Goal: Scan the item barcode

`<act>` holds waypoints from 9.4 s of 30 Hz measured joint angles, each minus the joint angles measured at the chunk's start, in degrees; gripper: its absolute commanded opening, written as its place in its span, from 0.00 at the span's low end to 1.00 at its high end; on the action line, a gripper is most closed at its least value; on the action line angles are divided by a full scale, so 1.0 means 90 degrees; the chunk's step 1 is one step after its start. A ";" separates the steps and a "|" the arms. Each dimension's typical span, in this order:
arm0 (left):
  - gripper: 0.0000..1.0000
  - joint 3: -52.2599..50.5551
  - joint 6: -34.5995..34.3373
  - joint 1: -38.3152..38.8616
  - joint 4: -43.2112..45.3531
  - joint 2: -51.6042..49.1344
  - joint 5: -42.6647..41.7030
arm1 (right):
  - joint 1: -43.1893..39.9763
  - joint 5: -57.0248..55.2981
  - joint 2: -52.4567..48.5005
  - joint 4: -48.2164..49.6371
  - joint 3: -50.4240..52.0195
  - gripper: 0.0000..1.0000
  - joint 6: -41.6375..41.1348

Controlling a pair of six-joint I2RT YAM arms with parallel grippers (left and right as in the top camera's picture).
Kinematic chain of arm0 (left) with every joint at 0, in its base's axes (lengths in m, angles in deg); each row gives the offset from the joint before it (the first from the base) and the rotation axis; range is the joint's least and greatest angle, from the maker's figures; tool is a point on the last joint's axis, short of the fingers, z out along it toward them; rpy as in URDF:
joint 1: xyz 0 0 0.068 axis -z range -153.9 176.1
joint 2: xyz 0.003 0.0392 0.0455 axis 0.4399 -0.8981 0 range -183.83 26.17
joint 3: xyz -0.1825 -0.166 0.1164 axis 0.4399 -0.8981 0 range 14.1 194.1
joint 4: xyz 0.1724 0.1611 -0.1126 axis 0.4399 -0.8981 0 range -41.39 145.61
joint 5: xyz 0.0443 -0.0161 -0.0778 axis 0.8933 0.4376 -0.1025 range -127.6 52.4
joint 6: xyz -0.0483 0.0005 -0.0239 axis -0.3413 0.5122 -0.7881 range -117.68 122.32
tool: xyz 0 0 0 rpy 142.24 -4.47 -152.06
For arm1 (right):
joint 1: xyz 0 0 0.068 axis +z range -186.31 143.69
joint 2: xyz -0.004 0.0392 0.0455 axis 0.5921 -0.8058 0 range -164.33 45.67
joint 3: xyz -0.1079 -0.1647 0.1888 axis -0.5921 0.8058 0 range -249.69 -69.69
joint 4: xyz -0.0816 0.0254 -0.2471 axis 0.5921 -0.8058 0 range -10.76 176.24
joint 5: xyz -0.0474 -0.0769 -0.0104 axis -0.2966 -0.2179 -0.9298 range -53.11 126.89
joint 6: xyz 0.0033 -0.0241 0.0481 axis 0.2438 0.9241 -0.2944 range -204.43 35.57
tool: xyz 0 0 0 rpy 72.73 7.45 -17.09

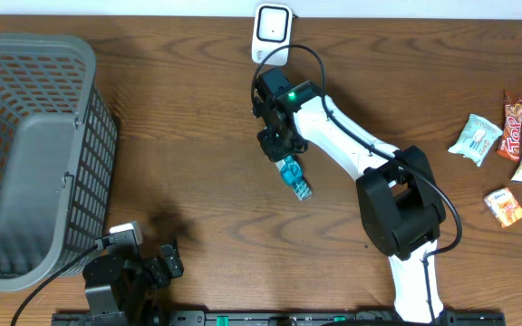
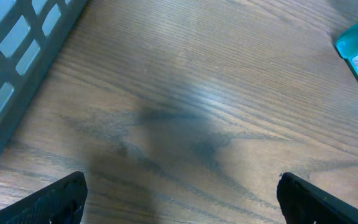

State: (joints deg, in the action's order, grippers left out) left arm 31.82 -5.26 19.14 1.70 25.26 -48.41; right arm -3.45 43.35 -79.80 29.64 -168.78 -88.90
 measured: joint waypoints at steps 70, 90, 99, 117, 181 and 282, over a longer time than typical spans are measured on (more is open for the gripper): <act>0.98 0.0000 0.0000 0.0000 0.0000 0.0000 0.0000 | -0.1010 -0.1744 -0.0209 0.2810 -0.2140 0.01 0.2849; 0.98 0.0000 0.0000 -0.0002 0.0000 0.0000 0.0002 | -0.0199 -0.4425 -0.2424 0.5649 -0.3092 0.01 0.6050; 0.98 0.0000 0.0000 0.0000 0.0000 0.0000 0.0000 | -0.0151 -0.5331 -0.2421 0.5311 -0.3259 0.01 0.6475; 0.98 0.0000 0.0000 0.0000 0.0000 0.0000 0.0000 | -0.3045 -0.5826 -0.1795 0.0194 -0.3305 0.01 0.3099; 0.98 0.0000 0.0000 0.0000 0.0000 0.0000 0.0000 | -0.1775 -0.1290 0.3364 -0.3147 -0.3356 0.99 -0.0483; 0.98 0.0002 0.0000 0.0000 0.0000 0.0000 0.0000 | -0.0461 -0.2652 1.1057 -0.1870 0.1928 0.99 -0.0461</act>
State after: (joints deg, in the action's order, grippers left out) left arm 31.84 -5.26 19.14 1.70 25.26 -48.41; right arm -7.60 19.48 19.71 12.81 -151.42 -93.05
